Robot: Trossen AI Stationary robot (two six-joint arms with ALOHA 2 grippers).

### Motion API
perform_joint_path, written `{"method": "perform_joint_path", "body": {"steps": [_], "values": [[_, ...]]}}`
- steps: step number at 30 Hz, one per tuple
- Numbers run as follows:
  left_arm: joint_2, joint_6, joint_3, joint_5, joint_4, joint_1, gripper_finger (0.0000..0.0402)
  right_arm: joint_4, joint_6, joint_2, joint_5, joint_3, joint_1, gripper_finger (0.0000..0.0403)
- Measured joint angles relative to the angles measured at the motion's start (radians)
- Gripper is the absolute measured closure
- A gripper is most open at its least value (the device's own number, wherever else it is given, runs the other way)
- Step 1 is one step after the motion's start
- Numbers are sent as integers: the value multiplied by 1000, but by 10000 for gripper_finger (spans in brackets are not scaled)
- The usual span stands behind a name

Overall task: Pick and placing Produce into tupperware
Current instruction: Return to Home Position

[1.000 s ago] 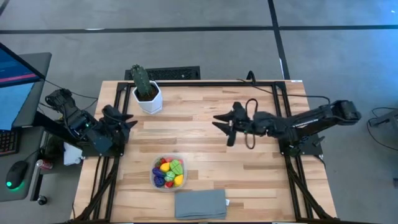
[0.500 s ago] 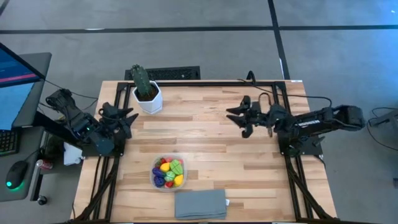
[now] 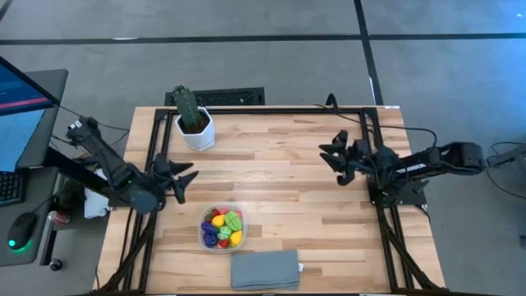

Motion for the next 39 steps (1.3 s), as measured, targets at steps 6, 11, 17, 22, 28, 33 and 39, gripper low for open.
{"method": "perform_joint_path", "body": {"steps": [6, 11, 17, 22, 28, 33, 39], "values": [[-31, 156, 69, -47, 24, -55, 228, 3, -112, -117, 89, -29, 55, 238], [-64, 254, 132, -55, 23, -102, 228, -196, -105, -273, 104, -29, 52, 241], [-88, 334, 178, -74, 23, -148, 228, -431, -137, -536, 118, -29, 50, 242], [-90, 353, 179, -175, 26, -167, 228, -687, -128, -772, 133, -29, 52, 243], [-90, 617, 244, -236, 161, -180, 228, -1015, -133, -1042, 176, 21, 60, 243], [-90, 1079, 326, 2, 447, -182, 228, -1303, -125, -1145, 172, 135, 61, 243], [-78, 1491, 268, 323, 891, -118, 228, -1382, -137, -1124, 172, 187, 66, 244]]}}
